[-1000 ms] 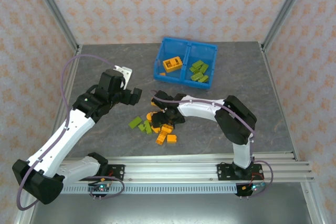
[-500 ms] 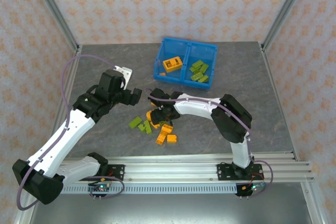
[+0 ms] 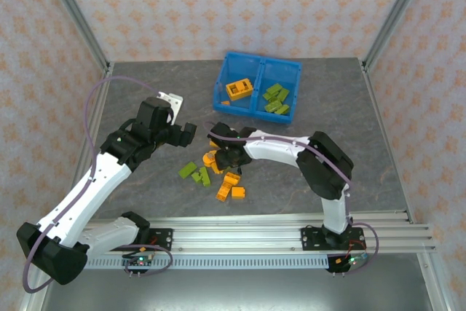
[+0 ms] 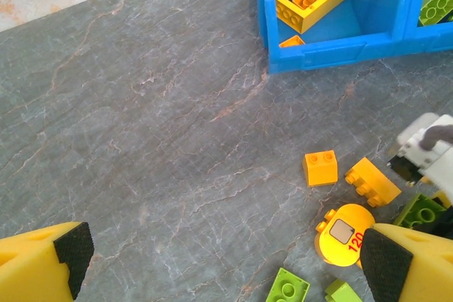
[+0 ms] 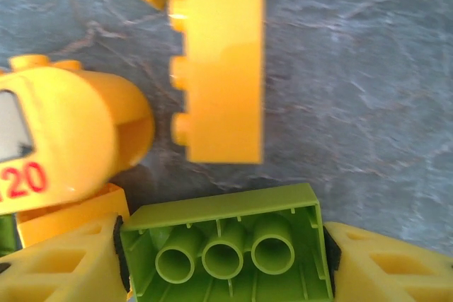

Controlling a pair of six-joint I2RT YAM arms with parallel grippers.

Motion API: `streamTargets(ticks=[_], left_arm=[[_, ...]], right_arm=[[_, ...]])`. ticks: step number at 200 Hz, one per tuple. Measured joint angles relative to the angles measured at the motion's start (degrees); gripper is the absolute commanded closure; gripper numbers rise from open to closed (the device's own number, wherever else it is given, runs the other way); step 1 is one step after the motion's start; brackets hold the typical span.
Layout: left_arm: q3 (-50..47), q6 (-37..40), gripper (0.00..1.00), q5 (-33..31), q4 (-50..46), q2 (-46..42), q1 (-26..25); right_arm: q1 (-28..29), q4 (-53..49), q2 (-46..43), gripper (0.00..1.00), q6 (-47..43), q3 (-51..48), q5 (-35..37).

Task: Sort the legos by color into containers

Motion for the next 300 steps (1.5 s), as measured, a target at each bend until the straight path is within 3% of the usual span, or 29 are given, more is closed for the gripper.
streamTargets(ticks=[54, 100, 117, 129, 148, 161, 219, 300], left_arm=[[-0.04, 0.0, 0.0, 0.37, 0.0, 0.0, 0.0], [-1.97, 1.2, 0.0, 7.48, 1.88, -2.19, 0.02], [-2.86, 2.01, 0.0, 9.55, 2.67, -3.78, 0.02], [-3.02, 2.58, 0.0, 10.12, 2.8, -4.48, 0.02], [-3.02, 3.06, 0.0, 10.16, 2.89, -4.87, 0.02], [-3.02, 3.06, 0.0, 10.14, 2.89, -4.85, 0.02], [-3.04, 3.48, 0.0, 10.14, 2.89, -4.24, 0.02], [-3.19, 4.98, 0.0, 10.12, 2.82, -4.2, 0.02]], right_arm=[[-4.61, -2.27, -7.52, 0.4, 3.56, -5.86, 2.43], [-9.11, -2.91, -17.29, 0.39, 5.4, -4.72, 5.55], [-11.52, -3.02, -18.1, 0.33, 4.92, -1.75, 5.99], [-12.85, -3.06, -17.38, 0.28, 3.61, 0.96, 5.55], [-13.09, -2.49, -15.47, 0.08, 2.73, 3.13, 2.82], [-12.24, -1.86, -14.08, 0.0, 2.62, 2.4, 0.5], [-5.31, -1.07, -7.67, 0.01, 3.67, -1.68, -4.5], [-4.57, -0.07, 1.05, 0.02, 4.35, -0.26, -4.92]])
